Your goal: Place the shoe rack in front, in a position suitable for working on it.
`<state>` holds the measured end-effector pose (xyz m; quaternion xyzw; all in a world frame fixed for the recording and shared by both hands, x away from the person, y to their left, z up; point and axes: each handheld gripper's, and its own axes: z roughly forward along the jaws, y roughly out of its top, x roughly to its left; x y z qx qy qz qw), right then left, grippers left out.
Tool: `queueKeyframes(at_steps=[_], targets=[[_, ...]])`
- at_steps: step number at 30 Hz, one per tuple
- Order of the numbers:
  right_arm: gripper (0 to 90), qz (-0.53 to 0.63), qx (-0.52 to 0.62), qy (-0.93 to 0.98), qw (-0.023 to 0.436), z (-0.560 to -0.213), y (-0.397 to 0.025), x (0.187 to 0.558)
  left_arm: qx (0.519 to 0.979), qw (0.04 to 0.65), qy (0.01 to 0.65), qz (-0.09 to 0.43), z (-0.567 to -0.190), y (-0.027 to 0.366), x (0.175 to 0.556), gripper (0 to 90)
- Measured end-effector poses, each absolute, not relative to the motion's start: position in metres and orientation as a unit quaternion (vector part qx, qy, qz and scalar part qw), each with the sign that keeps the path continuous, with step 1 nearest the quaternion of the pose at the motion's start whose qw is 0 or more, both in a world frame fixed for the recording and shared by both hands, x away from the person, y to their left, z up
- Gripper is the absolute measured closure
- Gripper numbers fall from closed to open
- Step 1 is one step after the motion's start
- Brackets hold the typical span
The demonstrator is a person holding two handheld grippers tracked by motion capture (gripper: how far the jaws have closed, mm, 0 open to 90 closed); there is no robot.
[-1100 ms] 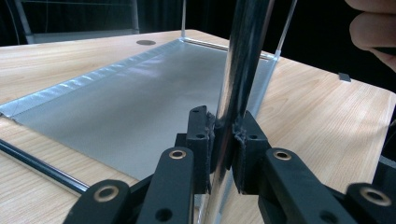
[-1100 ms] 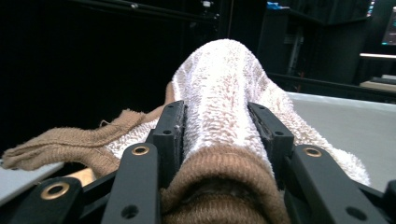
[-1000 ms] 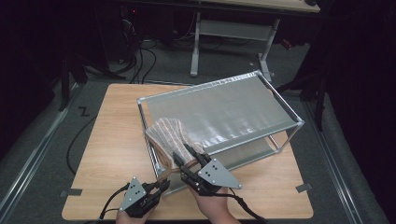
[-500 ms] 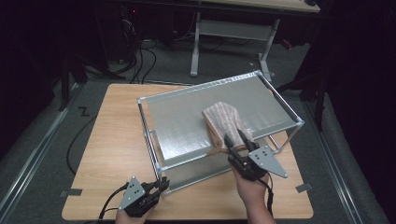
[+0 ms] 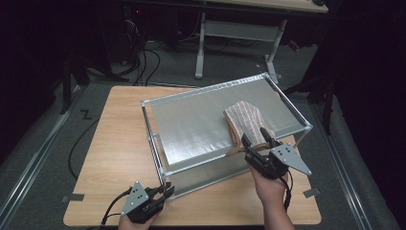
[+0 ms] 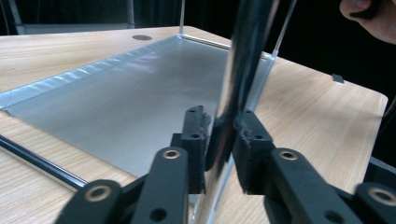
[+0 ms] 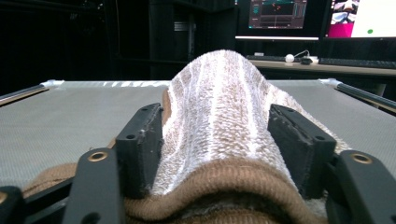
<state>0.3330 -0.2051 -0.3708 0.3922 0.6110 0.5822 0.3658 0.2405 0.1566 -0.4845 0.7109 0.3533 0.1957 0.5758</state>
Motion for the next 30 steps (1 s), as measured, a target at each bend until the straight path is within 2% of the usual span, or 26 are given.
queueKeyframes(at_steps=[4, 7, 9, 11, 13, 17, 19, 24, 30], targets=[[35.5, 0.574, 0.395, 0.618, 0.365, -0.371, -0.206, 0.335, 0.714, 0.572, 0.356, 0.190, -0.485, 0.155, 0.241, 65.6], [43.9, 0.555, 0.400, 0.636, 0.356, -0.371, -0.205, 0.336, 0.713, 0.571, 0.361, 0.188, -0.485, 0.154, 0.242, 61.3], [51.9, 0.544, 0.400, 0.648, 0.351, -0.369, -0.205, 0.337, 0.713, 0.571, 0.362, 0.187, -0.485, 0.154, 0.242, 59.7], [68.1, 0.538, 0.384, 0.663, 0.351, -0.368, -0.204, 0.336, 0.715, 0.568, 0.362, 0.187, -0.484, 0.155, 0.243, 59.4], [72.7, 0.537, 0.374, 0.668, 0.355, -0.368, -0.202, 0.335, 0.719, 0.567, 0.356, 0.186, -0.482, 0.155, 0.245, 58.6], [74.3, 0.542, 0.361, 0.668, 0.360, -0.365, -0.201, 0.333, 0.728, 0.553, 0.364, 0.179, -0.472, 0.159, 0.247, 61.1], [74.1, 0.557, 0.357, 0.655, 0.364, -0.359, -0.206, 0.327, 0.731, 0.550, 0.369, 0.165, -0.468, 0.162, 0.249, 76.7], [73.8, 0.579, 0.345, 0.628, 0.390, -0.341, -0.226, 0.301, 0.725, 0.535, 0.384, 0.202, -0.467, 0.167, 0.260, 78.3], [73.5, 0.567, 0.369, 0.612, 0.410, -0.349, -0.257, 0.276, 0.689, 0.551, 0.427, 0.197, -0.467, 0.183, 0.286, 76.8]])
